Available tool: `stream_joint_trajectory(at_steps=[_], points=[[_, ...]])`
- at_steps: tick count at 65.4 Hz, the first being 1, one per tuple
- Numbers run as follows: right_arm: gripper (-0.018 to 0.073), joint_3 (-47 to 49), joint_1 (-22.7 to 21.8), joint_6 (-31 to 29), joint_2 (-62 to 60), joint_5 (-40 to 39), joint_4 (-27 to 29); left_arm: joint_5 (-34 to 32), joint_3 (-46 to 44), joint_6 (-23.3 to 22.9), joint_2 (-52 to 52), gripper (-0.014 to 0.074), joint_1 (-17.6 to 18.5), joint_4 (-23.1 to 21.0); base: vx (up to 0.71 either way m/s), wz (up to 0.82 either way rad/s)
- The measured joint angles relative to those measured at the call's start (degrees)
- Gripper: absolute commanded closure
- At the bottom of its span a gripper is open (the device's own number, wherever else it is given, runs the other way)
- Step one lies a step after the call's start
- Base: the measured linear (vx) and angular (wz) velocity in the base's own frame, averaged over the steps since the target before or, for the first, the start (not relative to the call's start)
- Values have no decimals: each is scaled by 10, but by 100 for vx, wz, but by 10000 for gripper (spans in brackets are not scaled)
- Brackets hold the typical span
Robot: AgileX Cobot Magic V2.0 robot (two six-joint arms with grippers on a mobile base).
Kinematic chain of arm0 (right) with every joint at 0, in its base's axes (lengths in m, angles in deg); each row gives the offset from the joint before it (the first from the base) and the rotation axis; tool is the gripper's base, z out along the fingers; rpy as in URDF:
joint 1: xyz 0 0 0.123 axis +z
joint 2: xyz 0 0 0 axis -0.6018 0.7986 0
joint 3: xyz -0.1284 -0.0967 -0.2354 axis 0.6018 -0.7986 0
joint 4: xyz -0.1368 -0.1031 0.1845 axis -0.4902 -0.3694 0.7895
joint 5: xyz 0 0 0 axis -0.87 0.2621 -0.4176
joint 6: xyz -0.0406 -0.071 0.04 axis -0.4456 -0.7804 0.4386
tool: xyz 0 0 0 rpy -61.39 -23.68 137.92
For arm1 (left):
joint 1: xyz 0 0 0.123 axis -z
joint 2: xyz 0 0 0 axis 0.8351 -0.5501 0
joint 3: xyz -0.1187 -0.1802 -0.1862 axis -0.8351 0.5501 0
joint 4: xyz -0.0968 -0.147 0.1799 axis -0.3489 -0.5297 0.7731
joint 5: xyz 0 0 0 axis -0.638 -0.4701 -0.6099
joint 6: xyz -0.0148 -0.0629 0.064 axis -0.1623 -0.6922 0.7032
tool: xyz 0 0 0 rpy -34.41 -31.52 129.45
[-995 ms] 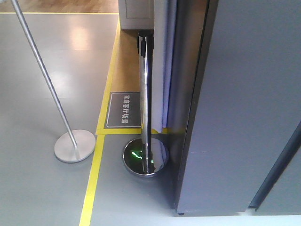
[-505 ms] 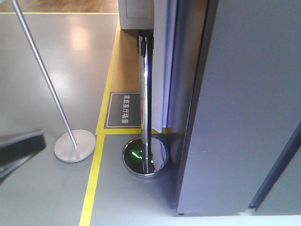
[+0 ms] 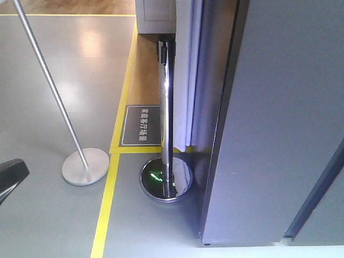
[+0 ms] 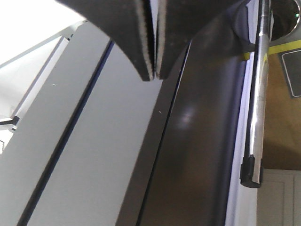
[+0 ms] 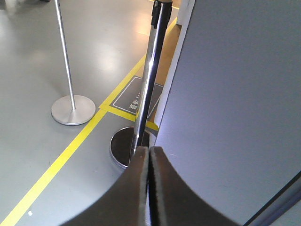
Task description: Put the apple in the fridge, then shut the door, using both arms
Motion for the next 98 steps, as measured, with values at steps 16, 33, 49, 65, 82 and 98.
stream_joint_trajectory(at_steps=[16, 33, 49, 65, 82, 98], points=[[562, 0, 0, 0, 0, 1, 0, 0, 0, 0, 0, 605, 0, -49, 0, 0], [562, 0, 0, 0, 0, 1, 0, -6, 0, 1, 0, 605, 0, -122, 0, 0], [562, 0, 0, 0, 0, 1, 0, -6, 0, -11, 0, 605, 0, -160, 0, 0], [562, 0, 0, 0, 0, 1, 0, 31, 0, -16, 0, 605, 0, -405, 0, 0], [562, 0, 0, 0, 0, 1, 0, 83, 7, 9, 0, 605, 0, -506, 0, 0], [562, 0, 0, 0, 0, 1, 0, 96, 53, 290, 0, 605, 0, -666, 0, 0]])
